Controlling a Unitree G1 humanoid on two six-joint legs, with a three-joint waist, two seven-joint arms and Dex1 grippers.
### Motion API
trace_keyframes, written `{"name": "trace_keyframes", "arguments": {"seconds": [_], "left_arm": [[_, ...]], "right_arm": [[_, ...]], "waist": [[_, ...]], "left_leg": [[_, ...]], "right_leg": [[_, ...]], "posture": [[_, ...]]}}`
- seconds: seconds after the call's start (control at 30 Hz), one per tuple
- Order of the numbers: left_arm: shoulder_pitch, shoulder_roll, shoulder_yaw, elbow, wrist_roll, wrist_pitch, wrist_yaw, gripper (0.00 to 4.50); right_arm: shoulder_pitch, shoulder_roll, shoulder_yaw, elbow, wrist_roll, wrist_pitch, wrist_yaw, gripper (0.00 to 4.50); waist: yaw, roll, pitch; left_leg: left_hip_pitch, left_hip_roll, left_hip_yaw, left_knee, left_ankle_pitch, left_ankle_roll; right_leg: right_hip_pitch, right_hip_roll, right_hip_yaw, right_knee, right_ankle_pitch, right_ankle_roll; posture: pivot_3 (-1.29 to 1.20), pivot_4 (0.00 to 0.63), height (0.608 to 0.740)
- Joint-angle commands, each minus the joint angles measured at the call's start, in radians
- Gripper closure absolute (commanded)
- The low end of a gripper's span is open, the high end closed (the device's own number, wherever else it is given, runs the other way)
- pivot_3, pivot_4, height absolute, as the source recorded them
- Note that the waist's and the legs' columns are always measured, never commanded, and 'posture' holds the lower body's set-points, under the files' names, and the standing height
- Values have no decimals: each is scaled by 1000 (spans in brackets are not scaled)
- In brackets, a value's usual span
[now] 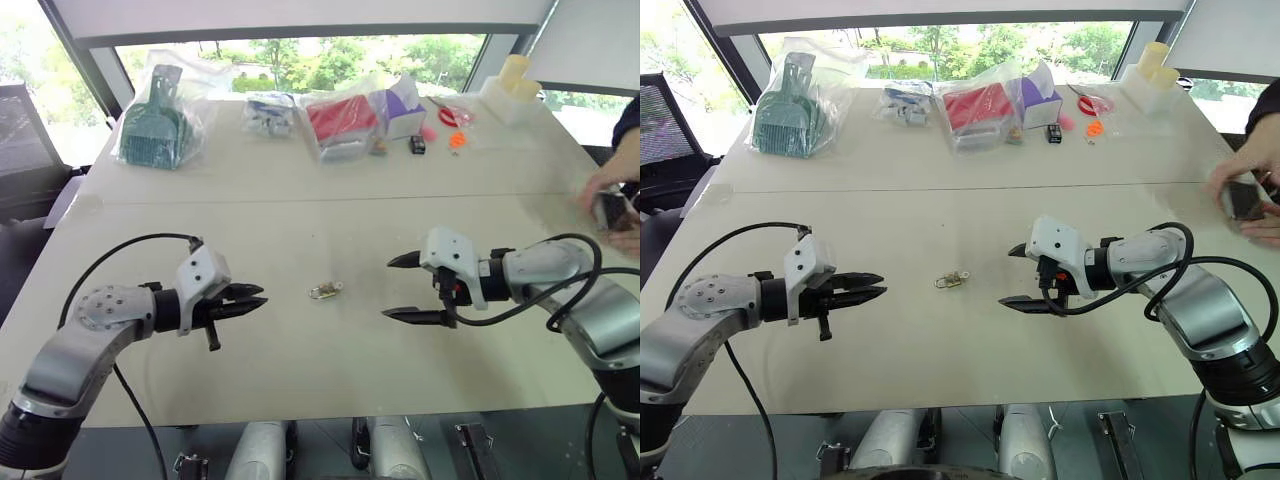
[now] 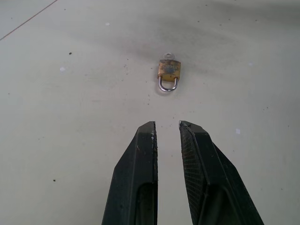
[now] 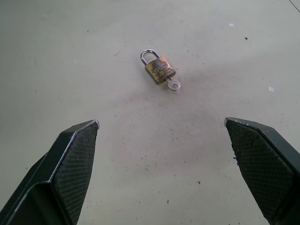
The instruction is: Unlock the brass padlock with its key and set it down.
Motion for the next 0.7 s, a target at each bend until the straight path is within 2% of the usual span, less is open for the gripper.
{"name": "trace_keyframes", "arguments": {"seconds": [0.03, 0.23, 0.7], "left_arm": [[-3, 7, 26, -37, -23, 6, 1, 3736], [-19, -7, 32, -56, -55, 38, 29, 3736], [-26, -16, -12, -65, -32, 43, 55, 3736]], "right_arm": [[-22, 0, -20, -15, 10, -9, 4, 37], [-22, 4, -18, -18, 9, -9, 1, 37], [-18, 10, -14, -26, 7, -8, -13, 37]], "waist": [[0, 0, 0], [0, 0, 0], [0, 0, 0]], "left_leg": [[0, 0, 0, 0, 0, 0], [0, 0, 0, 0, 0, 0], [0, 0, 0, 0, 0, 0]], "right_leg": [[0, 0, 0, 0, 0, 0], [0, 0, 0, 0, 0, 0], [0, 0, 0, 0, 0, 0]], "posture": [[0, 150, 740], [0, 150, 740], [0, 150, 740]]}}
